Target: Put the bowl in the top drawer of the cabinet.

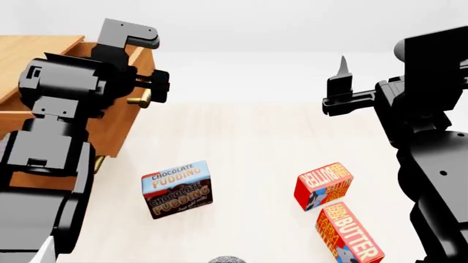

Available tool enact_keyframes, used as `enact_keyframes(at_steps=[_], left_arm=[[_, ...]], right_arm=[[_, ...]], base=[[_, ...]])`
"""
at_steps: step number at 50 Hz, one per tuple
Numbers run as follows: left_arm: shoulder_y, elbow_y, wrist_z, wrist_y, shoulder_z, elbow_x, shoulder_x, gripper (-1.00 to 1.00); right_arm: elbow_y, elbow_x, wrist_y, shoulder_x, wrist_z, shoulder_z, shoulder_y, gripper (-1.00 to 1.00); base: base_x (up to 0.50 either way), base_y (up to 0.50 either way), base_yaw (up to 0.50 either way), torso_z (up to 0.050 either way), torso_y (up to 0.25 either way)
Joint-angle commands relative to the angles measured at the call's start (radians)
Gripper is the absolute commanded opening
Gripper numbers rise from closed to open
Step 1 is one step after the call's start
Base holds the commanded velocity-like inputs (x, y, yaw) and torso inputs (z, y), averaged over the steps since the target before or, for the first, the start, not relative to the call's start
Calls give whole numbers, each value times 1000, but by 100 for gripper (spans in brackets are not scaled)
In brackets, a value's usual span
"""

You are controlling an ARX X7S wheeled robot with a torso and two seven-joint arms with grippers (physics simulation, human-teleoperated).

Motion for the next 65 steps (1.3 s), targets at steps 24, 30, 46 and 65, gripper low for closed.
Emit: enact_keyframes(at_steps=[24, 30, 46, 65], left_arm=[[183, 165, 48, -102, -15, -158, 103, 100], [195, 245, 49, -152, -15, -182, 110, 100], [51, 202, -48, -78, -68, -153, 78, 100], [-120, 392, -98, -159, -90, -149, 13, 100]], right_arm=[[-7, 9, 8, 4, 11, -1, 1, 100], [-6, 11, 2, 4, 11, -1, -4, 100], [-3, 17, -8, 4, 12, 11, -15, 100], [-13, 31, -3, 0, 13, 18, -8, 100]], base=[[-1, 0, 0, 0, 0], [-8, 0, 0, 0, 0], [-2, -1, 0, 0, 0], [0, 0, 0, 0, 0]])
